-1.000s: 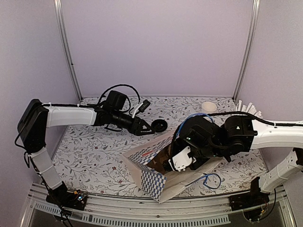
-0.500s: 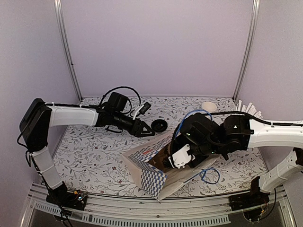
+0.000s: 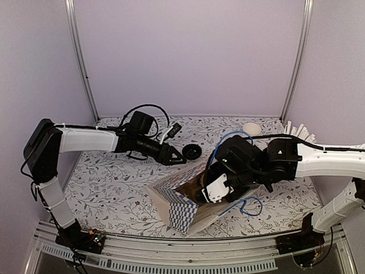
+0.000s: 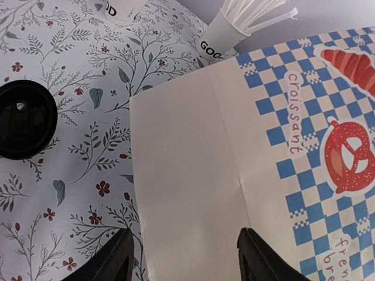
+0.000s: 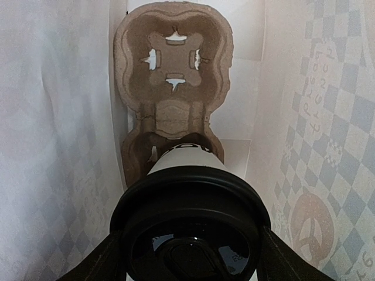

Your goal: Pack the takeout coffee

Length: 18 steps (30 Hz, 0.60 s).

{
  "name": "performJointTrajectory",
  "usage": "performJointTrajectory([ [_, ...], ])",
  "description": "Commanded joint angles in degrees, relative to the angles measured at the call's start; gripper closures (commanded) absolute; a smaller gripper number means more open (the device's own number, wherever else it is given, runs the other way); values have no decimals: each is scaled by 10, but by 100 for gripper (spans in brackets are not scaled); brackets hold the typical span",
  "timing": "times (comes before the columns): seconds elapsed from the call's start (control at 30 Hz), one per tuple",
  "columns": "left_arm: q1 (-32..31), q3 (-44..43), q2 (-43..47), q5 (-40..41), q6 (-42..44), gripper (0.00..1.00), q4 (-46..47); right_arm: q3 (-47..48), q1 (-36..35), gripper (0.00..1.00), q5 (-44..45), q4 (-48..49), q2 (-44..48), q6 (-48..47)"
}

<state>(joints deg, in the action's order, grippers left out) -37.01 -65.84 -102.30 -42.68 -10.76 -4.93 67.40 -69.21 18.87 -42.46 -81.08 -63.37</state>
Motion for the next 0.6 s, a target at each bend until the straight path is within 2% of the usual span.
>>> performJointTrajectory([
  [0.0, 5, -10, -7, -5, 5, 37, 2, -9, 5, 52, -9, 6, -5, -5],
  [0.57, 6, -2, 10, 2, 5, 37, -4, 23, 36, 52, -31, 8, -49, 7],
])
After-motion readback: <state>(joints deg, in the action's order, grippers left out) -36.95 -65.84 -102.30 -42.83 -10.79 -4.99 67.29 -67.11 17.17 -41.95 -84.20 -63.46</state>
